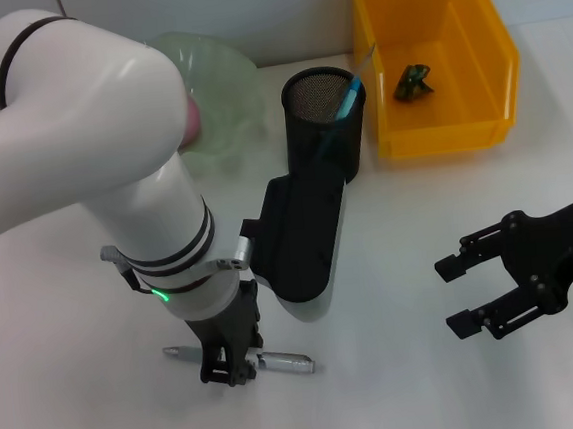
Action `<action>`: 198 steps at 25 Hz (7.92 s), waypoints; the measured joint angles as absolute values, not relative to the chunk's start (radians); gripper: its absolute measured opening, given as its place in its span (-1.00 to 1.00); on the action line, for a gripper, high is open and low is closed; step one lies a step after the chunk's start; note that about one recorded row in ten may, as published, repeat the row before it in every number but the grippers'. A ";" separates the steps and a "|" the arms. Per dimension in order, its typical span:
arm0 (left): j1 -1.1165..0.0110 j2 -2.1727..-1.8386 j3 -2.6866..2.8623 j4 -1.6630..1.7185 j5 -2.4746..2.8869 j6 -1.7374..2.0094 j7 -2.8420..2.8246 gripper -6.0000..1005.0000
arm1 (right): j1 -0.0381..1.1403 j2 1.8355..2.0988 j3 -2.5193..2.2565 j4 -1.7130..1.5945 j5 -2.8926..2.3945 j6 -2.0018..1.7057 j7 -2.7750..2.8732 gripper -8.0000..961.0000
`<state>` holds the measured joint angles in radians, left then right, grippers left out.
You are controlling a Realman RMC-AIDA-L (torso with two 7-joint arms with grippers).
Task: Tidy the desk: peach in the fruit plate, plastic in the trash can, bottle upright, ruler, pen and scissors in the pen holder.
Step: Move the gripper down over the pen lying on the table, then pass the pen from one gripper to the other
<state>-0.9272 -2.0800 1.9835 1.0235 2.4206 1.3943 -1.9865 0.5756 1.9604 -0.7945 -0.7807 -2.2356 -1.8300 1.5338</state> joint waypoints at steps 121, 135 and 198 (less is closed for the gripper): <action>-0.473 -2.080 2.480 0.739 -0.609 0.898 -0.074 -0.69 | 0.659 2.089 -0.382 -0.216 -1.657 -1.636 0.758 0.58; -0.469 -2.080 2.494 0.751 -0.709 0.894 0.020 -0.69 | 0.725 2.091 -0.385 -0.071 -1.579 -1.542 0.599 0.50; -0.464 -2.080 2.496 0.745 -0.718 0.901 0.054 -0.68 | 0.760 2.092 -0.328 0.046 -1.579 -1.497 0.499 -0.69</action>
<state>-0.4641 -2.0801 2.4959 0.7452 -0.7179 0.9010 0.0538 0.7605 2.0924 -0.3285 0.0460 -1.5786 -1.4969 0.4993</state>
